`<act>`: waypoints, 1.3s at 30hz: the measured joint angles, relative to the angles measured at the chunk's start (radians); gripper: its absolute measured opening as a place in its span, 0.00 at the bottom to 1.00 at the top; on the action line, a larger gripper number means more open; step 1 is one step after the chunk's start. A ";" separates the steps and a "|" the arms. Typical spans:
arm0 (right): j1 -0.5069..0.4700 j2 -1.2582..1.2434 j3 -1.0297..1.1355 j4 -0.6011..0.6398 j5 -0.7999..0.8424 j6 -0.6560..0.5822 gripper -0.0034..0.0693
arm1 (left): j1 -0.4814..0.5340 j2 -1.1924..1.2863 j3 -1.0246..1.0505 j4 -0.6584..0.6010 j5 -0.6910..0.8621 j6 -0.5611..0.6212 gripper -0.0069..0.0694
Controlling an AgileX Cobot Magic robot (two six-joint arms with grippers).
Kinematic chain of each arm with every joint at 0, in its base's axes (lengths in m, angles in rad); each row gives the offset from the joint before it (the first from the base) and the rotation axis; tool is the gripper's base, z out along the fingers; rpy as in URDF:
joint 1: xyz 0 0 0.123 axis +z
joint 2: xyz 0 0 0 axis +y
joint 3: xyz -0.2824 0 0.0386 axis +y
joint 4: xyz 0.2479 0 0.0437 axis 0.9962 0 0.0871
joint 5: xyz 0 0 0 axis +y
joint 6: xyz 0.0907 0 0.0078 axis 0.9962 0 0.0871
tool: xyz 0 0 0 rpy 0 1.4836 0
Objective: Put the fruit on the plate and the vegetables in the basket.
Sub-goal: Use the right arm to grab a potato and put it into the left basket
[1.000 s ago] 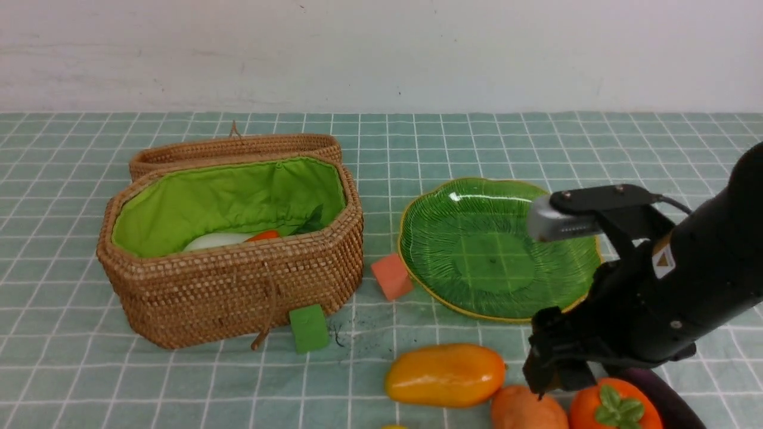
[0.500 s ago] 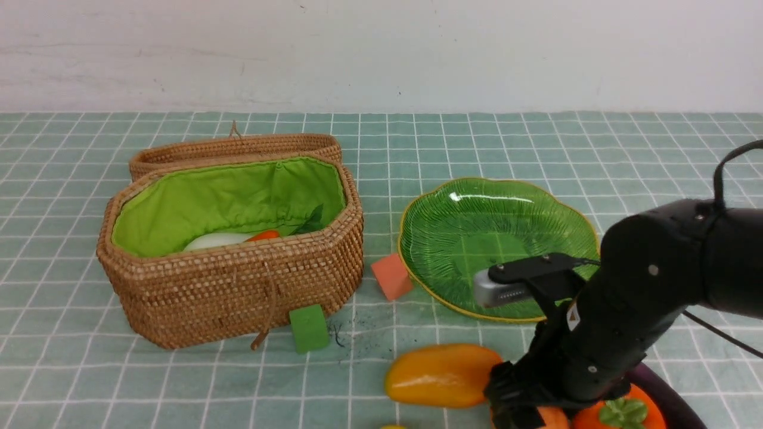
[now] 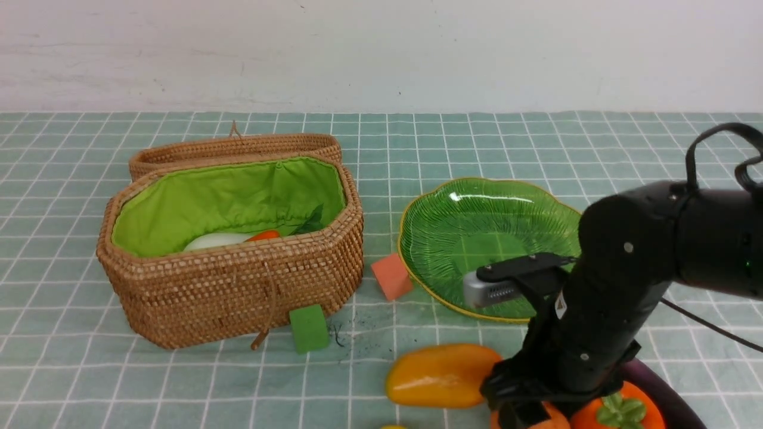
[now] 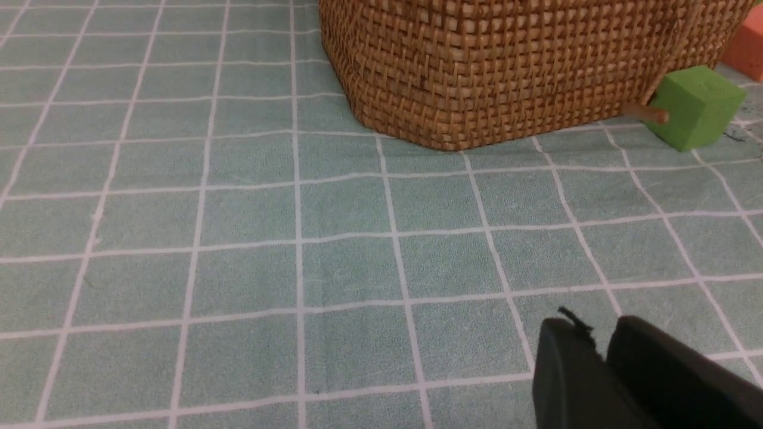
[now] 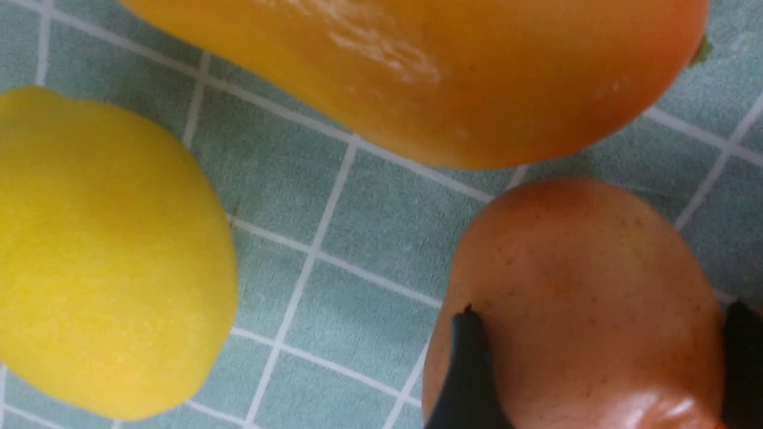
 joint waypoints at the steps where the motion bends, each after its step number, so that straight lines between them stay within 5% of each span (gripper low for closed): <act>1: 0.000 -0.001 -0.013 -0.002 0.019 0.002 0.72 | 0.000 0.000 0.000 0.000 0.000 0.000 0.23; 13: 0.000 -0.104 -0.224 0.008 0.192 0.017 0.72 | 0.000 0.000 0.000 0.000 0.000 0.000 0.23; 24: 0.029 0.161 -0.700 0.277 -0.039 -0.221 0.72 | 0.000 0.000 0.000 0.000 0.000 0.000 0.24; 35: 0.078 0.502 -1.056 0.321 -0.244 -0.274 0.72 | 0.000 0.000 0.000 0.000 0.000 0.000 0.25; 39: 0.078 0.521 -1.071 0.318 -0.195 -0.306 0.89 | 0.000 0.000 0.000 0.000 0.000 0.000 0.25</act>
